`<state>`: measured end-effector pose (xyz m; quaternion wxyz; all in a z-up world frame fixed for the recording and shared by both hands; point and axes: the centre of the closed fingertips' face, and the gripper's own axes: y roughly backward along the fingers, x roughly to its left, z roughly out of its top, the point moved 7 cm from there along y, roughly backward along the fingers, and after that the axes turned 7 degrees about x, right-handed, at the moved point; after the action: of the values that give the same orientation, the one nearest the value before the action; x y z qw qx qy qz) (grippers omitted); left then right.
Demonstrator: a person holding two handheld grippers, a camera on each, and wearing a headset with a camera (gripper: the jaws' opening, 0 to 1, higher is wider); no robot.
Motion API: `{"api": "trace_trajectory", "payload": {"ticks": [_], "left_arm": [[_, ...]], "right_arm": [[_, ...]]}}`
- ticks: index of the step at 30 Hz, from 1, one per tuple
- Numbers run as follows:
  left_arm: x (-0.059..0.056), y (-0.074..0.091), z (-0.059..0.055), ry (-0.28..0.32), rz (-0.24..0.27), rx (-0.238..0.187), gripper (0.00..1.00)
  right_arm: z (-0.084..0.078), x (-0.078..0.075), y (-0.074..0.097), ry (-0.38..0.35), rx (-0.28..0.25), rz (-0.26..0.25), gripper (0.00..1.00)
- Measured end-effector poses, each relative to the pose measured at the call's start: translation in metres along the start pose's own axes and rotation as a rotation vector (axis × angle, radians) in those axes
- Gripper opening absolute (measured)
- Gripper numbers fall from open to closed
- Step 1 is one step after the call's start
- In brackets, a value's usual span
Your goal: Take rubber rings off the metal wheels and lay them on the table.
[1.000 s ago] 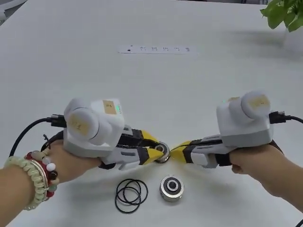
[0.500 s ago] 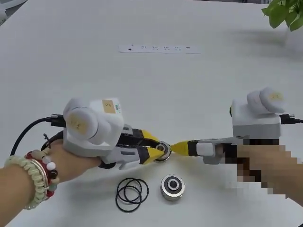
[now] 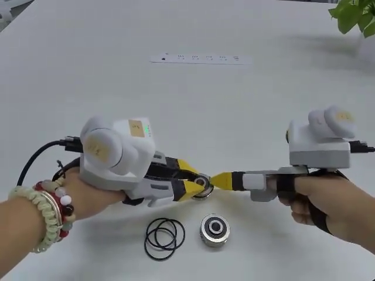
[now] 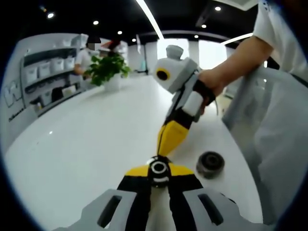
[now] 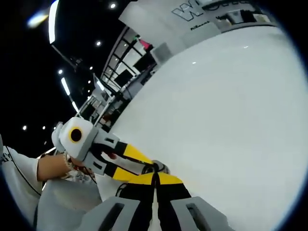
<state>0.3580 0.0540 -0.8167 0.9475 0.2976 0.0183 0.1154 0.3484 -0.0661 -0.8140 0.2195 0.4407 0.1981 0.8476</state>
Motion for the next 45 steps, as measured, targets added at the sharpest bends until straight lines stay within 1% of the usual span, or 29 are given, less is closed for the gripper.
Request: {"api": "trace_trajectory", "payload": {"ticks": [9, 20, 23, 26, 27, 28, 29, 30, 32, 34, 35, 36, 38, 39, 40, 41, 43, 45], "left_arm": [[0.000, 0.000, 0.000, -0.002, -0.002, -0.001, 0.13], [0.000, 0.000, 0.000, 0.002, 0.002, -0.005, 0.13], [0.000, 0.000, 0.000, 0.002, 0.003, -0.006, 0.13], [0.000, 0.000, 0.000, 0.004, 0.004, -0.007, 0.13], [0.000, 0.000, 0.000, 0.005, 0.005, -0.007, 0.13], [0.000, 0.000, 0.000, 0.006, 0.005, -0.008, 0.13], [0.000, 0.000, 0.000, 0.006, 0.004, -0.008, 0.13], [0.000, 0.000, 0.000, 0.008, 0.004, -0.009, 0.13], [0.000, 0.000, 0.000, 0.009, 0.004, -0.012, 0.13], [0.000, 0.000, 0.000, 0.007, 0.010, -0.009, 0.14], [-0.001, 0.000, 0.001, 0.003, 0.013, -0.007, 0.14], [-0.001, 0.000, 0.001, -0.001, 0.016, -0.004, 0.14], [-0.001, 0.000, 0.002, -0.003, 0.019, 0.005, 0.14], [0.000, 0.000, 0.003, 0.004, 0.020, 0.011, 0.14], [0.000, 0.000, 0.003, 0.057, 0.014, 0.025, 0.14], [0.000, 0.001, 0.004, 0.076, 0.006, 0.035, 0.14], [0.002, 0.003, 0.005, 0.060, -0.006, 0.048, 0.15], [0.003, 0.008, 0.005, 0.039, 0.003, 0.052, 0.16]], "right_arm": [[0.001, 0.002, -0.001, 0.019, 0.006, 0.003, 0.00], [0.002, 0.004, -0.002, 0.023, 0.008, 0.033, 0.00], [0.001, 0.005, -0.003, 0.007, 0.002, 0.054, 0.00], [0.002, 0.007, -0.003, 0.012, -0.004, 0.067, 0.00], [0.003, 0.011, -0.004, 0.012, -0.014, 0.095, 0.00], [0.002, 0.013, -0.004, 0.021, 0.002, 0.099, 0.00], [0.002, 0.011, -0.005, 0.044, 0.002, 0.076, 0.00], [0.002, 0.012, -0.005, 0.041, -0.001, 0.087, 0.00], [0.002, 0.007, -0.004, 0.004, -0.012, 0.095, 0.00], [0.002, 0.004, -0.004, 0.002, -0.013, 0.075, 0.00], [0.002, 0.002, -0.004, 0.008, -0.008, 0.051, 0.00], [0.002, 0.002, -0.005, 0.015, -0.002, 0.039, 0.00], [0.001, 0.002, -0.007, 0.030, 0.003, 0.028, 0.00], [0.002, 0.002, -0.006, 0.033, -0.002, 0.029, 0.00], [0.003, 0.002, -0.006, 0.031, -0.003, 0.030, 0.00], [0.004, 0.002, -0.006, 0.031, -0.007, 0.029, 0.00], [0.004, 0.001, -0.005, 0.032, -0.010, 0.028, 0.00], [0.005, 0.002, -0.005, 0.033, -0.013, 0.033, 0.00]]}}
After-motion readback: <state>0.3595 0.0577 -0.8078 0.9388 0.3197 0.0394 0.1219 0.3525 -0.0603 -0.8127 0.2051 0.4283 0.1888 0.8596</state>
